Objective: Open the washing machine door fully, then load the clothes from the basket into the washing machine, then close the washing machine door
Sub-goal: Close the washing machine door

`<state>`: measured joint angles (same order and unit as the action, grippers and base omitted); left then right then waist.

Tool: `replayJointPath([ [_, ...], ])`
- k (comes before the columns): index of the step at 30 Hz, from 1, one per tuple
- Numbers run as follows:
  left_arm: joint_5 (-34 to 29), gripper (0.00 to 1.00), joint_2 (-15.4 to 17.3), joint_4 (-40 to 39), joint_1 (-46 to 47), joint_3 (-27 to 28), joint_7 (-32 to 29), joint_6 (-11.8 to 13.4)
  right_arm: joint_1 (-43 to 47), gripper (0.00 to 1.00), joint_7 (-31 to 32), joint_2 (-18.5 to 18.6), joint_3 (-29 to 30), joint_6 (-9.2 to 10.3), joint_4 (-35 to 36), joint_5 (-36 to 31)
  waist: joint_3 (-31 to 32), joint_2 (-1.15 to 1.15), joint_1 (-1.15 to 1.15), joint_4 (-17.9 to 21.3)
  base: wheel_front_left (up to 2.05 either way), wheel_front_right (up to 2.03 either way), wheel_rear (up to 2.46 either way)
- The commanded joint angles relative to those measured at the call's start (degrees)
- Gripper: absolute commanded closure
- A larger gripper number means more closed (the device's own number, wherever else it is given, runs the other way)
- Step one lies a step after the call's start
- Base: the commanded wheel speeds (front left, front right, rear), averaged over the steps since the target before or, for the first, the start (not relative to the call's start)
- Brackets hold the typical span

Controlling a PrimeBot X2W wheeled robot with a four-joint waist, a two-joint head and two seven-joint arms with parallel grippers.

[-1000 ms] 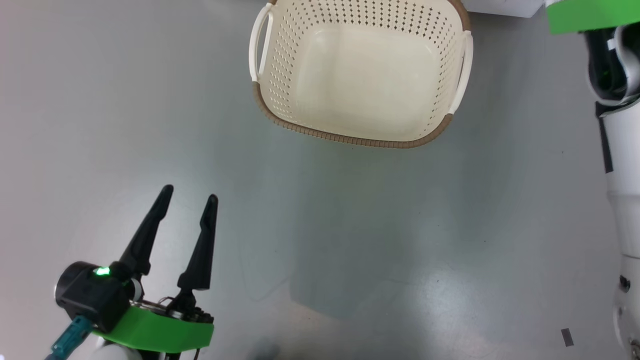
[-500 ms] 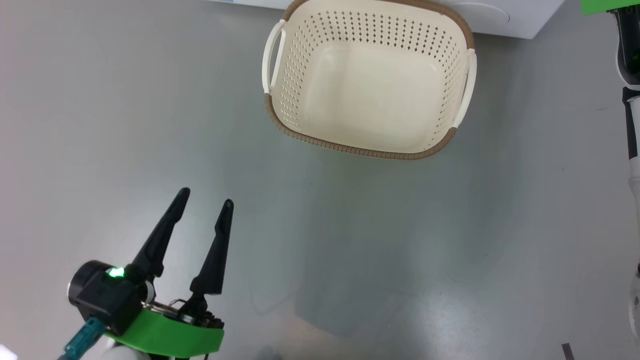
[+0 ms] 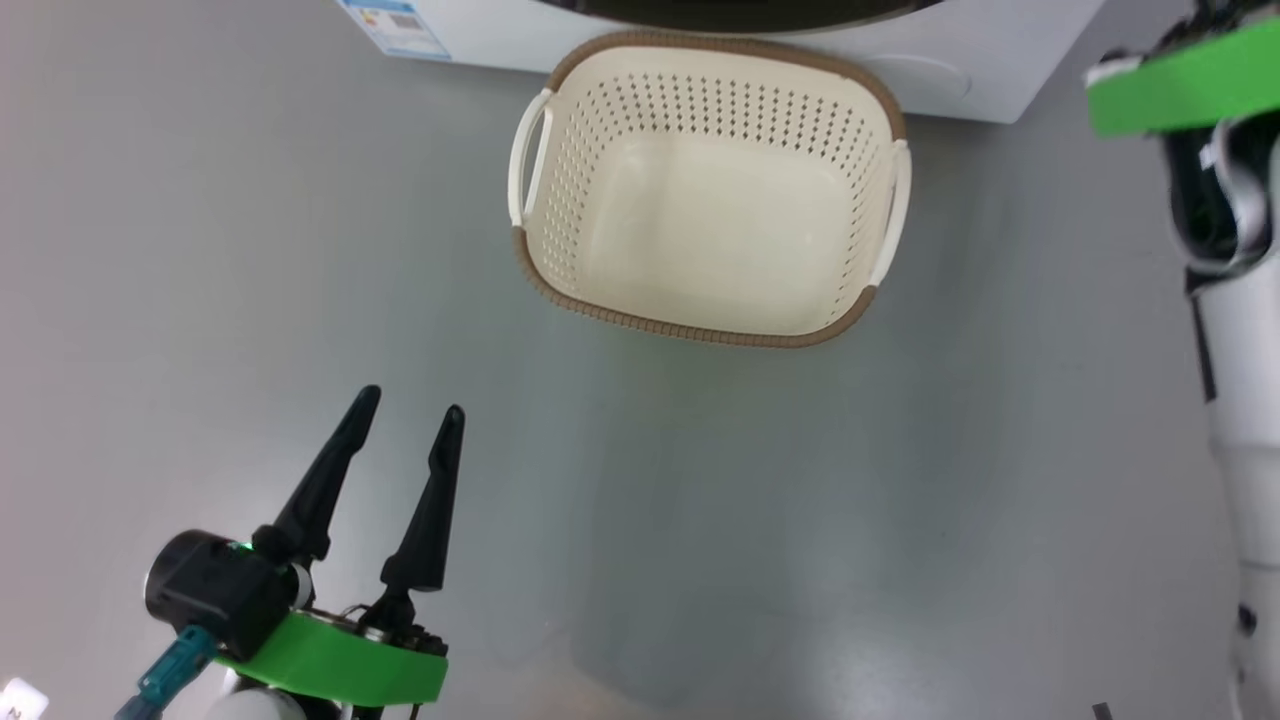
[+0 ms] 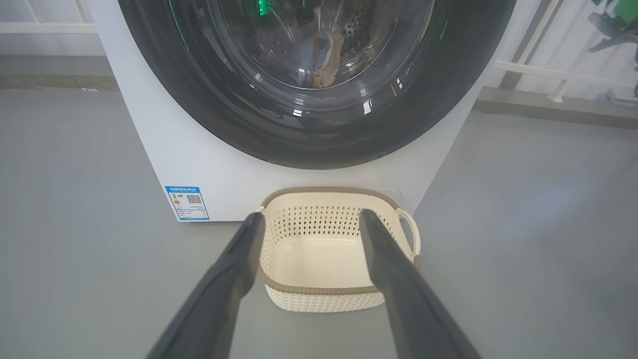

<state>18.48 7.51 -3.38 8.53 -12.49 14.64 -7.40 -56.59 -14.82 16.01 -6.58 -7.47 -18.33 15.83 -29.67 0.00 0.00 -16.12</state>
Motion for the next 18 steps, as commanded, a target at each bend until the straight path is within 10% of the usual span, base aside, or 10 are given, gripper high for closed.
replayJointPath([
  [1, 0.2, 0.0, 0.9, -0.2, 1.0, 2.3, 0.4, -0.1, 2.3, 0.78, -0.2, -1.6, -1.0, -0.02, 2.4, 0.3, 2.0, 0.0, 0.0, 1.6, 0.0, 0.0, 0.0],
  [6, 1.1, 0.0, 0.8, 2.9, 1.0, 3.7, 0.4, -0.1, 8.1, 0.5, -0.2, -1.4, -2.6, -0.02, 5.4, 0.4, 5.6, 0.0, 0.0, 4.3, 0.0, 0.0, 0.0],
  [10, 1.7, 0.0, 0.2, 5.2, 0.5, 5.0, 0.4, -0.1, 13.1, 0.0, -0.2, -1.0, -3.3, -0.02, 7.4, 0.5, 9.4, 0.0, 0.0, 6.2, 0.0, 0.0, 0.0],
  [18, 2.2, 0.0, -1.1, 8.2, -2.6, 6.7, 0.4, -0.1, 24.0, 0.0, -0.2, 0.7, -3.8, -0.02, 11.5, 0.1, 18.6, 0.0, 0.0, 9.3, 0.0, 0.0, 0.0],
])
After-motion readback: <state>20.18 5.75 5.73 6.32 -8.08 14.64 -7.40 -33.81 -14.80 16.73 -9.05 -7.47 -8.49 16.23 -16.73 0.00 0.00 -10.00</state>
